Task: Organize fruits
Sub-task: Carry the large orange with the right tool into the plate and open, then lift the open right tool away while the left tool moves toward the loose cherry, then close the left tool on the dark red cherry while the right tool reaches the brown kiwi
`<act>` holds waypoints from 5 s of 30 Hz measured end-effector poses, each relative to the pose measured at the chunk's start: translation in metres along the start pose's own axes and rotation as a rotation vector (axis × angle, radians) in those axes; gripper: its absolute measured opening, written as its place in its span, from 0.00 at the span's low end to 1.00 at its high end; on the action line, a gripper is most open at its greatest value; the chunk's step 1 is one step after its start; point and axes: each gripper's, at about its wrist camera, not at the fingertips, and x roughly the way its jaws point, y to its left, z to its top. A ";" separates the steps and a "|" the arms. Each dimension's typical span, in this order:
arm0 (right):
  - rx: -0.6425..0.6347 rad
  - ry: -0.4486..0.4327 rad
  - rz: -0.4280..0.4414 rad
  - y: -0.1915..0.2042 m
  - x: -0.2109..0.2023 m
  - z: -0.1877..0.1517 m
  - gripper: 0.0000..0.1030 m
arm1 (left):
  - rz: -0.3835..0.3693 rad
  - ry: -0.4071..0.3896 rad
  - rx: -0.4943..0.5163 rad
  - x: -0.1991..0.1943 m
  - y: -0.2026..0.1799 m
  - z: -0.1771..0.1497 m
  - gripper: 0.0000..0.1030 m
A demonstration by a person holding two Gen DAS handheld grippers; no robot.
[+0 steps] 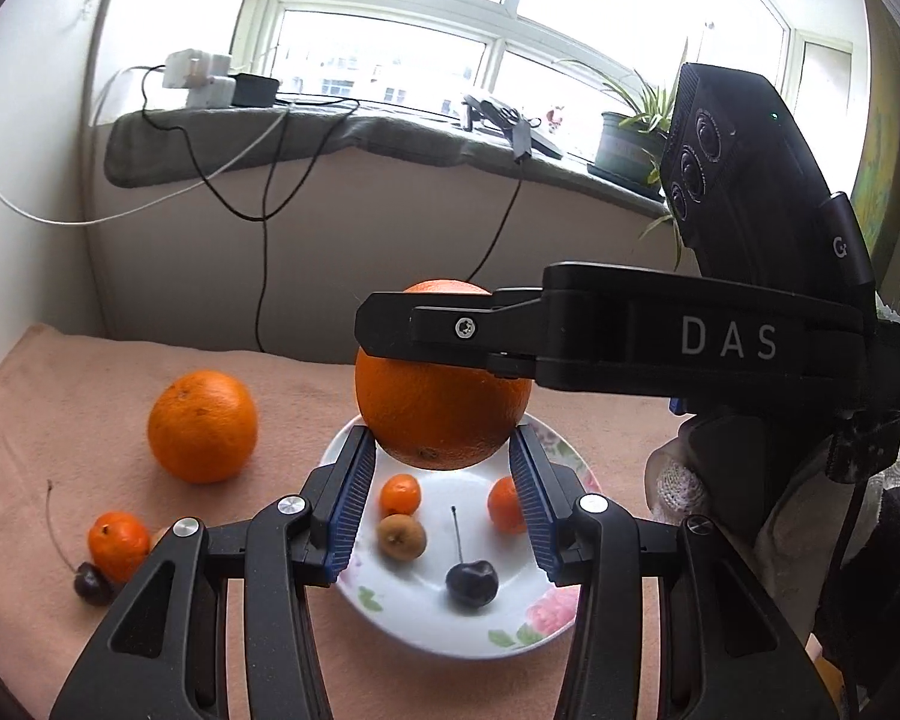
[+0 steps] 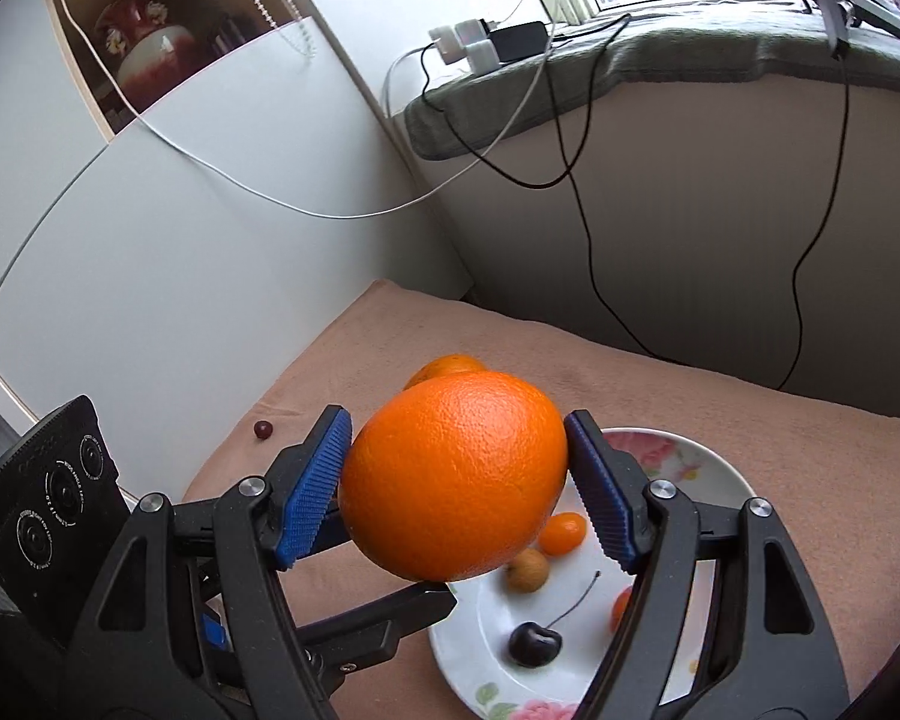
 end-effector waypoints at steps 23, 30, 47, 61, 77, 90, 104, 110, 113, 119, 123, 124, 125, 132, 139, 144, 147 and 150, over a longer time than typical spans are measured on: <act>0.119 0.059 -0.146 -0.065 0.021 -0.007 0.73 | -0.096 0.202 -0.046 0.084 -0.008 0.005 0.44; 0.140 0.075 -0.176 -0.068 0.022 -0.009 0.73 | -0.095 0.219 -0.044 0.087 -0.011 0.005 0.44; 0.098 -0.078 -0.185 -0.035 -0.036 -0.017 0.74 | -0.077 0.127 0.011 0.017 -0.008 -0.002 0.46; -0.004 -0.129 -0.268 0.025 -0.071 -0.054 0.89 | 0.011 0.042 0.019 -0.055 0.014 -0.020 0.72; -0.126 -0.093 -0.310 0.098 -0.058 -0.088 0.90 | 0.179 0.005 -0.096 -0.124 0.087 -0.064 0.76; -0.222 -0.033 -0.205 0.144 -0.012 -0.103 0.90 | 0.247 0.023 -0.173 -0.148 0.137 -0.093 0.76; -0.226 0.008 -0.199 0.150 0.027 -0.090 0.88 | 0.421 -0.010 -0.203 -0.165 0.196 -0.094 0.56; -0.175 0.051 -0.195 0.143 0.055 -0.085 0.65 | 0.442 0.016 -0.214 -0.150 0.221 -0.090 0.36; -0.162 0.082 -0.225 0.139 0.072 -0.084 0.53 | 0.444 0.031 -0.214 -0.143 0.231 -0.088 0.34; -0.115 0.111 -0.254 0.126 0.102 -0.078 0.47 | 0.457 0.064 -0.212 -0.128 0.244 -0.088 0.31; -0.108 0.139 -0.249 0.120 0.117 -0.077 0.44 | 0.462 0.078 -0.215 -0.120 0.251 -0.087 0.31; -0.111 0.145 -0.248 0.119 0.120 -0.077 0.43 | 0.466 0.083 -0.211 -0.118 0.253 -0.086 0.31; -0.113 0.152 -0.243 0.118 0.123 -0.077 0.40 | 0.468 0.087 -0.209 -0.116 0.253 -0.086 0.31; -0.140 0.164 -0.234 0.118 0.132 -0.071 0.39 | 0.484 0.103 -0.212 -0.105 0.265 -0.083 0.31; -0.148 0.163 -0.240 0.118 0.139 -0.069 0.38 | 0.481 0.123 -0.213 -0.097 0.272 -0.082 0.31; -0.167 0.159 -0.252 0.119 0.136 -0.068 0.38 | 0.482 0.128 -0.220 -0.096 0.275 -0.082 0.31; -0.203 0.195 -0.271 0.119 0.139 -0.068 0.38 | 0.477 0.133 -0.224 -0.095 0.276 -0.082 0.31; -0.223 0.224 -0.279 0.119 0.144 -0.070 0.38 | 0.473 0.133 -0.227 -0.095 0.277 -0.082 0.31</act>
